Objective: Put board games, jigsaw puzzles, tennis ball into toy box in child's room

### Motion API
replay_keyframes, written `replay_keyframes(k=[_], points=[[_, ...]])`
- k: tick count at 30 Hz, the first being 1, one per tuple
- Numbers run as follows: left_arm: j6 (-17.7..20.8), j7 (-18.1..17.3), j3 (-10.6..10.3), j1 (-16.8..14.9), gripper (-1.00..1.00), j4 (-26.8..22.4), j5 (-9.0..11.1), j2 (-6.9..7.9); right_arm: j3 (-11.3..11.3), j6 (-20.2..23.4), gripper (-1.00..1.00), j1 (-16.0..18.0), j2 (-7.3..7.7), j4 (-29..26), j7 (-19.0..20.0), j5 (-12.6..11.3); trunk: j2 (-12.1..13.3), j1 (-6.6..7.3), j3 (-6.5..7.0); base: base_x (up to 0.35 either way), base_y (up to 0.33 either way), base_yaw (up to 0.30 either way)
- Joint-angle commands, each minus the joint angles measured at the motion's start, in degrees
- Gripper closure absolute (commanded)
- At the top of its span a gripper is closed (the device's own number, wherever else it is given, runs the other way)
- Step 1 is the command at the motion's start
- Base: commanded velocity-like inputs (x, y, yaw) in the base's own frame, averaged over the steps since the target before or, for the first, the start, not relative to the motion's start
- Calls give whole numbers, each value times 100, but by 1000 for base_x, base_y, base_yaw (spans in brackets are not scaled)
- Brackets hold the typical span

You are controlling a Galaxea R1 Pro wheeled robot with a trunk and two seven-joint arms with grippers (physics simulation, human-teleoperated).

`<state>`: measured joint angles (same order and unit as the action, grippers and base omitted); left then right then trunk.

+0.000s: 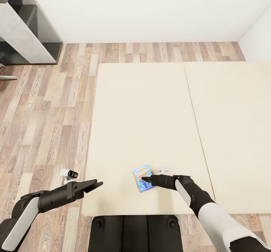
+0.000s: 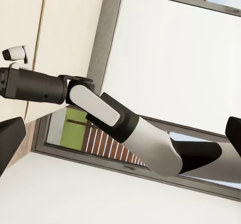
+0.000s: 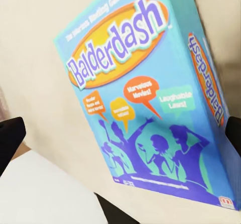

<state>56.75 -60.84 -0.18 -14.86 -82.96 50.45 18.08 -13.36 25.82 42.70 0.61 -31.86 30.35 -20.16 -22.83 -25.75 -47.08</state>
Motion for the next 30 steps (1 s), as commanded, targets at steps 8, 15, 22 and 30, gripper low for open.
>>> replay_keyframes(k=[8,15,22,30], points=[[21,1,-9,-1,-100,-1,9,2,-27,30,-100,2,17,-6,51,-41,-9,-3,-6,0,0,0],[21,1,-13,-3,-100,-1,9,2,-22,30,-100,2,51,-8,276,-43,-9,-3,-6,0,0,0],[21,2,-16,0,-100,-1,9,2,24,12,-100,2,92,-9,760,-65,-9,-3,-6,0,0,0],[21,2,-17,-1,-100,-1,13,2,26,-17,-100,2,92,-12,709,-59,-9,-3,-6,0,0,0]])
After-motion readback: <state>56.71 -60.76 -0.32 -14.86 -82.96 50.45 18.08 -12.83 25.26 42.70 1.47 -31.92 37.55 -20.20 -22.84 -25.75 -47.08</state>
